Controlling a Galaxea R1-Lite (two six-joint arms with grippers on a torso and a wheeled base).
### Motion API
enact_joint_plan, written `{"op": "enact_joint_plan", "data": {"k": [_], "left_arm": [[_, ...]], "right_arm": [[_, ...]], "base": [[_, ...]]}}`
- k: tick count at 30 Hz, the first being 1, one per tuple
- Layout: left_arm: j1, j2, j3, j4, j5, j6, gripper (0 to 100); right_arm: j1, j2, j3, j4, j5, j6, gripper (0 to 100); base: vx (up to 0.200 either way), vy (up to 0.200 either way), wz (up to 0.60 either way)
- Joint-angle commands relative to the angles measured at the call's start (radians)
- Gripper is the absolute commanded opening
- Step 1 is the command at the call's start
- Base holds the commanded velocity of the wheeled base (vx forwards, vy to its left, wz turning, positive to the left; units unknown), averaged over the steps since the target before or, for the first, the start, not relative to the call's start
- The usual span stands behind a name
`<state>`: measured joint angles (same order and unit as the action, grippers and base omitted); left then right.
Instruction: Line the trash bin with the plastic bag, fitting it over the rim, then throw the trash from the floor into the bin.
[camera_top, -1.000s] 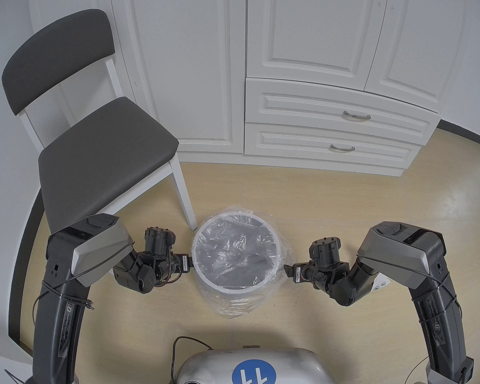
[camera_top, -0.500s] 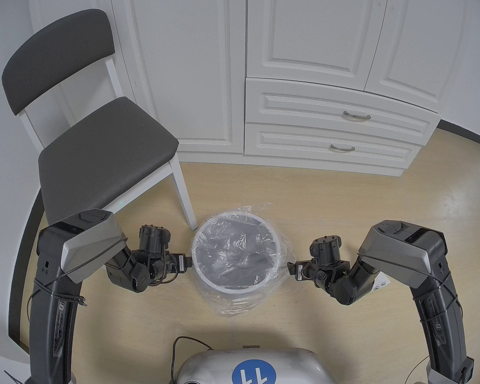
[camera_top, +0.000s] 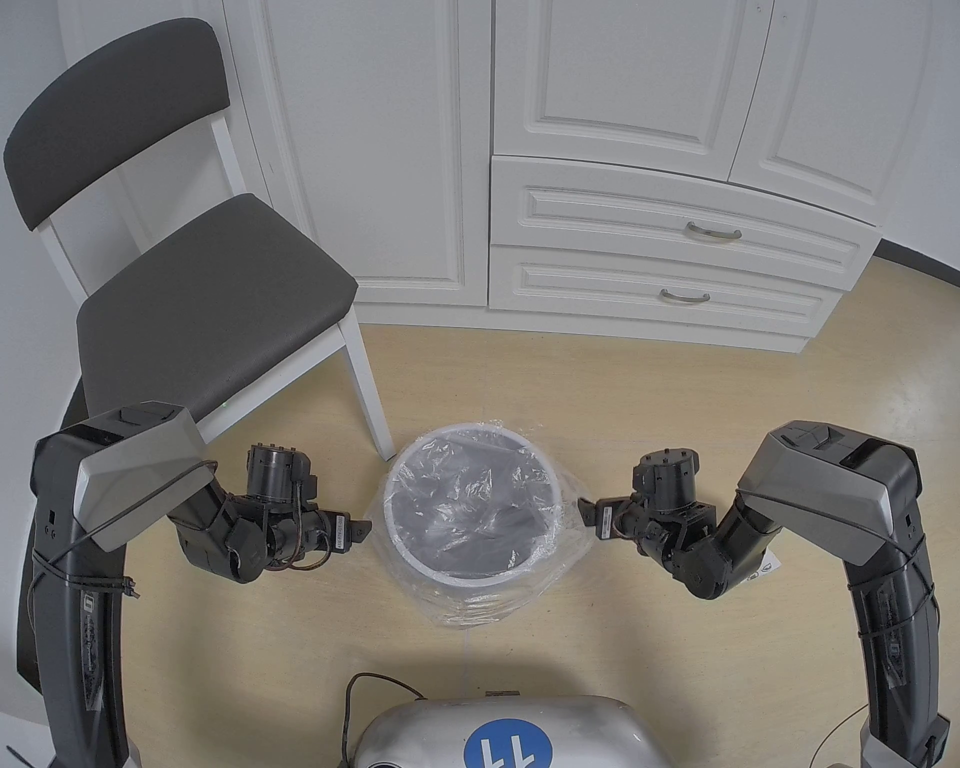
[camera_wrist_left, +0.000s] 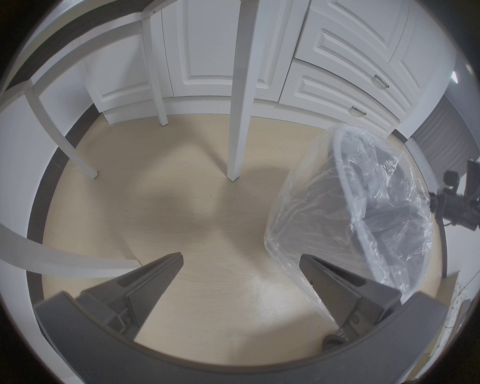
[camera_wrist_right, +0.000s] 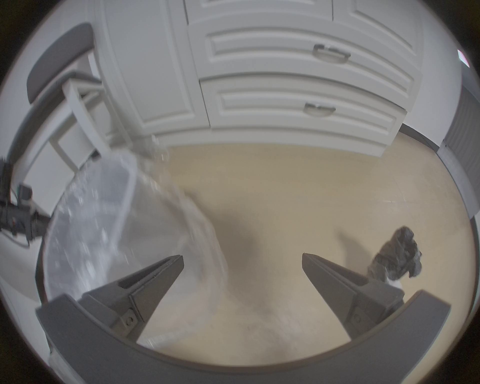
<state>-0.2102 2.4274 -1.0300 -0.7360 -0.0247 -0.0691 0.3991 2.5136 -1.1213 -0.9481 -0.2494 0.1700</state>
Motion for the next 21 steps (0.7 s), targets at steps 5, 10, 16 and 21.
{"op": "enact_joint_plan", "data": {"k": [5, 10, 16, 21], "left_arm": [[0.002, -0.019, 0.005, 0.000, 0.000, 0.000, 100], [0.002, -0.019, 0.005, -0.002, 0.002, 0.000, 100], [0.003, -0.019, 0.005, -0.005, 0.003, 0.000, 100], [0.003, -0.019, 0.007, -0.006, 0.003, -0.001, 100]], "right_arm": [[0.026, 0.088, -0.180, -0.161, 0.013, 0.123, 100], [0.060, 0.137, -0.288, -0.170, 0.033, 0.252, 100], [0.066, 0.145, -0.275, -0.276, 0.107, 0.309, 100], [0.066, 0.145, -0.249, -0.255, 0.110, 0.292, 100]], "base": [[0.000, 0.000, 0.00], [0.000, 0.000, 0.00], [0.000, 0.000, 0.00], [0.000, 0.000, 0.00]]}}
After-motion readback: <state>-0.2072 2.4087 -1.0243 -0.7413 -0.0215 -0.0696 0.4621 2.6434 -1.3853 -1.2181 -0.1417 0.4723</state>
